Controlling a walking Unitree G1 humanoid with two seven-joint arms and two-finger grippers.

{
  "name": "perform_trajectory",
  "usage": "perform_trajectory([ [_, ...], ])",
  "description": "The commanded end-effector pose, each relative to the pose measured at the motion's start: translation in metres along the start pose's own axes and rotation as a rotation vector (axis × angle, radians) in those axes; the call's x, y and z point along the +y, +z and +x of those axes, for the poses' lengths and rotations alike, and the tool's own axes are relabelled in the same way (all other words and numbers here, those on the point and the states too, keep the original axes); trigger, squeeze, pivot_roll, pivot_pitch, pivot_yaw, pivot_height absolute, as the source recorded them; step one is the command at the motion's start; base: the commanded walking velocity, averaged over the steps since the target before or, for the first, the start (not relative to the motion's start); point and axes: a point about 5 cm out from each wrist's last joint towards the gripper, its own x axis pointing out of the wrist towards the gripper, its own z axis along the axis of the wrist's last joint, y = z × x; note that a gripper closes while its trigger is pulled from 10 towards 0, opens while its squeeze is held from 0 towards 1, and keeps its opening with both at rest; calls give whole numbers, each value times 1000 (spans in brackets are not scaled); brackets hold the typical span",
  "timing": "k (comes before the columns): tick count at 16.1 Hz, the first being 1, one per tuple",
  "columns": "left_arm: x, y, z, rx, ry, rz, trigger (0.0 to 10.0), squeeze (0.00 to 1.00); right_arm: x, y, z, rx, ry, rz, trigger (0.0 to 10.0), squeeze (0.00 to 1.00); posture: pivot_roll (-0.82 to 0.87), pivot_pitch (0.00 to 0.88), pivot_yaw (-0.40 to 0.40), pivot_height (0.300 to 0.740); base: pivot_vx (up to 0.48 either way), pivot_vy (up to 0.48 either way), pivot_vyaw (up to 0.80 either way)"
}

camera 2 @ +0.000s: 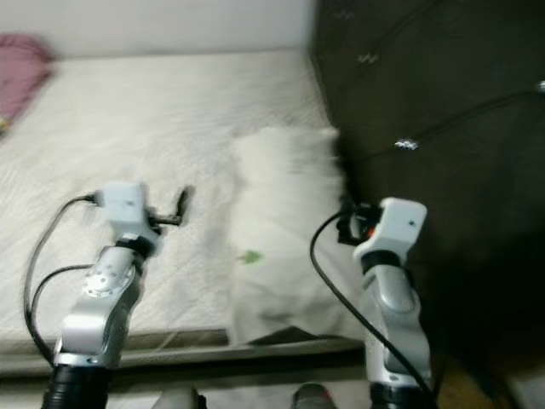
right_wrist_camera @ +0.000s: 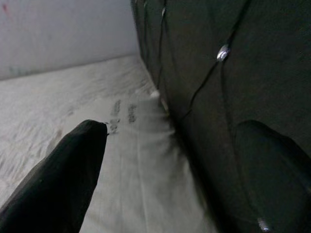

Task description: Clean up the room

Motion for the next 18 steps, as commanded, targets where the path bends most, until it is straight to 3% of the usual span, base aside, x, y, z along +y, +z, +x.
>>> perform_trajectory([
  [1, 11, -6, -6, 28, 27, 23, 10000, 0, 12, 2, 3, -4, 39, -2, 10000, 0, -25, 0, 36, 740, 0, 480, 0],
  [3, 21, -10, -12, 49, 70, 13, 10000, 0, 1, 1, 4, 10, -18, -10, 10000, 0, -16, 0, 31, 740, 0, 480, 0],
  [9, 18, -9, -17, 53, 65, -23, 10000, 0, 3, 0, 2, 23, -4, -17, 10000, 0, -11, 0, 19, 740, 0, 480, 0],
  [18, 27, -5, -19, 25, 108, 25, 10000, 0, 0, 0, 0, 43, 5, 13, 10000, 0, -17, 0, 15, 740, 0, 478, -193],
])
